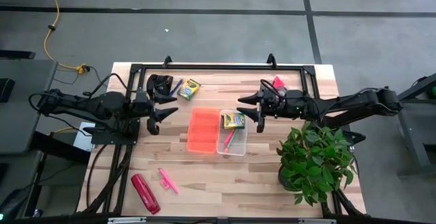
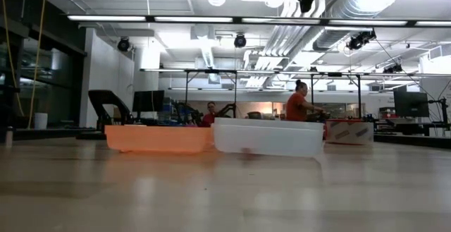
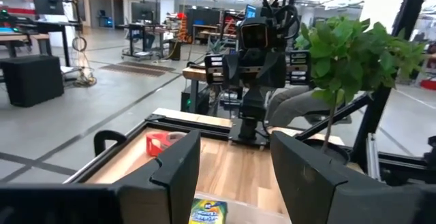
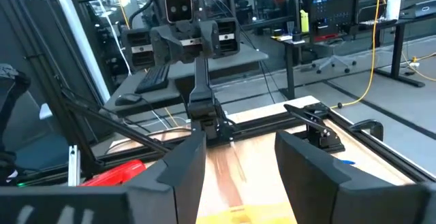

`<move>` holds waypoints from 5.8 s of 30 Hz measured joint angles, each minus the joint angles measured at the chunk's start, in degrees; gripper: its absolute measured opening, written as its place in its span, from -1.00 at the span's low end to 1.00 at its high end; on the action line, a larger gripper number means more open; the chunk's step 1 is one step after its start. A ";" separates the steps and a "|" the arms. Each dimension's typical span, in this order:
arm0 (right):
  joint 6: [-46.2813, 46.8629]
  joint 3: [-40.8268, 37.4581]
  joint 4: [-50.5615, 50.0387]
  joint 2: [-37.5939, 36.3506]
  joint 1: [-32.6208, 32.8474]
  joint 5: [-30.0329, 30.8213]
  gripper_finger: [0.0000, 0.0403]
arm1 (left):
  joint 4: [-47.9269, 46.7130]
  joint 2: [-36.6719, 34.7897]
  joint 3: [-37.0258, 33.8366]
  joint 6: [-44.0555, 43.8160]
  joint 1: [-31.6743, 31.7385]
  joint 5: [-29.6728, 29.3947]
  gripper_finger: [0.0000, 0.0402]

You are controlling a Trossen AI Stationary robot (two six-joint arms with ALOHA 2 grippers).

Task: Pack school essentials
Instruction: Put the crayon box in the supply box

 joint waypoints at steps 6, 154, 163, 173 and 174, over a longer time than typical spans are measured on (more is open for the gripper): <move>-0.02 0.04 0.41 0.00 0.00 0.01 -0.16 | -0.02 0.66 0.00 0.02 0.00 -0.22 -0.16; 6.45 0.10 -0.07 0.04 -0.06 0.52 -0.16 | -39.04 72.07 35.05 -16.11 36.94 6.51 -0.49; 6.45 0.10 -0.05 0.04 -0.05 1.98 -0.16 | -38.82 72.07 32.94 -16.55 35.28 3.49 -0.40; 6.45 0.10 -0.03 0.04 -0.07 2.75 -0.16 | -38.18 72.07 32.92 -12.78 34.88 3.48 -0.66; 6.45 0.10 -0.03 0.04 -0.07 2.77 -0.16 | -38.18 72.07 32.92 -12.18 34.88 3.51 -0.75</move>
